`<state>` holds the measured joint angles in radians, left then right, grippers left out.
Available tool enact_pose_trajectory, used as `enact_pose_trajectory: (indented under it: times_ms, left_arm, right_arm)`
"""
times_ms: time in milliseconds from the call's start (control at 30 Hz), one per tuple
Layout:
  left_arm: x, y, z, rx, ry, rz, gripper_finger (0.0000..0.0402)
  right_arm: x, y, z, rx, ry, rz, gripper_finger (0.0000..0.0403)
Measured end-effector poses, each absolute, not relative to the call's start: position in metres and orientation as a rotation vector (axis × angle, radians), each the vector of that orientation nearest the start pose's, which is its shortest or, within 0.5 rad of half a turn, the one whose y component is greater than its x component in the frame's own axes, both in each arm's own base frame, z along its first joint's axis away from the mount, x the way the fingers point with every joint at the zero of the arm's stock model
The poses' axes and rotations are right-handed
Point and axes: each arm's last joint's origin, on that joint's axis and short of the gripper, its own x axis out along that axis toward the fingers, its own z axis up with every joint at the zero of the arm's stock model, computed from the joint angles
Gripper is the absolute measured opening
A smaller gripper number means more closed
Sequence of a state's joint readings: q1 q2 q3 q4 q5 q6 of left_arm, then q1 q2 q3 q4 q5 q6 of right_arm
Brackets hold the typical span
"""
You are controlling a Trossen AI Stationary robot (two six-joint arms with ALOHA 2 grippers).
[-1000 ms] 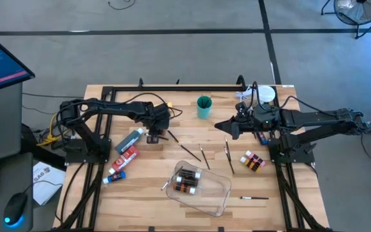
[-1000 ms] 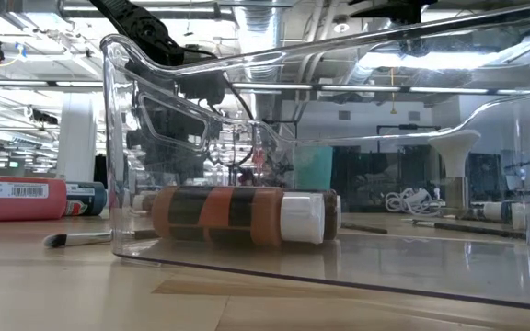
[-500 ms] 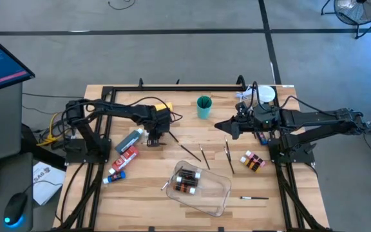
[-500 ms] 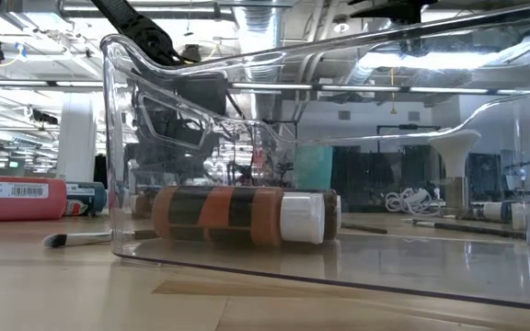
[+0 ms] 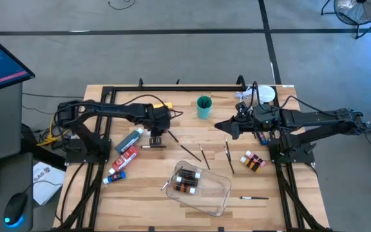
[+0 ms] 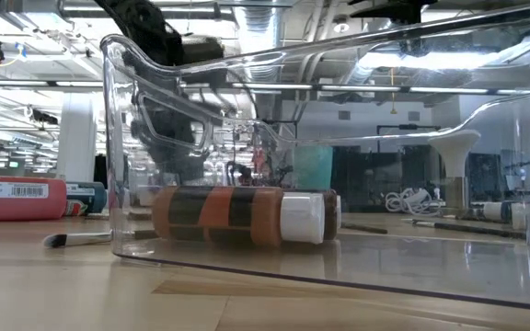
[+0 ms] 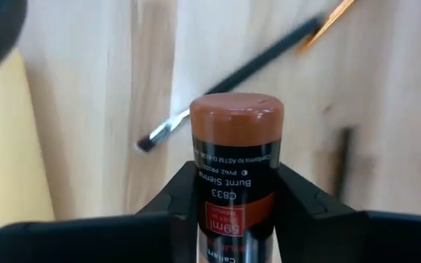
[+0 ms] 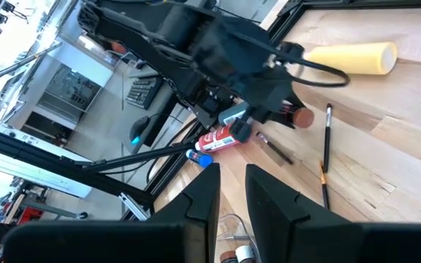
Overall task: Pick & Place Paint Supplies
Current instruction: Put the brown paint bottle into the transparent bin
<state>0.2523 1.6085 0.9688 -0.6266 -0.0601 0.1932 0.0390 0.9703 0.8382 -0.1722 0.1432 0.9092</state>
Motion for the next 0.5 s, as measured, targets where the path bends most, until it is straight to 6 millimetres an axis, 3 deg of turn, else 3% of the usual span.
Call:
enact_pose_trajectory:
  times_ms: [267,500]
  left_arm:
    - [0.285,0.041,0.244,0.021,1.054,0.143,0.0076]
    - [0.308,-0.023,0.295,-0.003,0.879,0.006,0.0078]
  right_arm:
    - [0.214,0.005,0.320,0.874,0.238,-0.226,0.0061]
    - [0.214,0.005,0.320,0.872,0.239,-0.226,0.0061]
